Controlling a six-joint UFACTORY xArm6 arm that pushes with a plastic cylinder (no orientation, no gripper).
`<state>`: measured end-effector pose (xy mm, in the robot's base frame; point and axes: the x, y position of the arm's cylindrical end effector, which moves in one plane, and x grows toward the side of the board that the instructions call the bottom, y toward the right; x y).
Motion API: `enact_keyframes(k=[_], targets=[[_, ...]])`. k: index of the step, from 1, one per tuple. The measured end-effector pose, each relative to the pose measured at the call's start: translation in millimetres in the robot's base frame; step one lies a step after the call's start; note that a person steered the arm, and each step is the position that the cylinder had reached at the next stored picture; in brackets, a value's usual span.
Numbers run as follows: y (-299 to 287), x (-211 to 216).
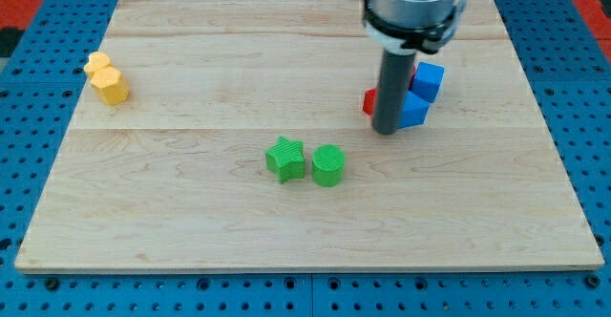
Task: Push the red star a bit right
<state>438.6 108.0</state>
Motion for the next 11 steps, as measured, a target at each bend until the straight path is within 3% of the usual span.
enact_keyframes(k=[2,4,6,11], targets=[[39,-24],[12,19],[-43,15],[-22,-25]])
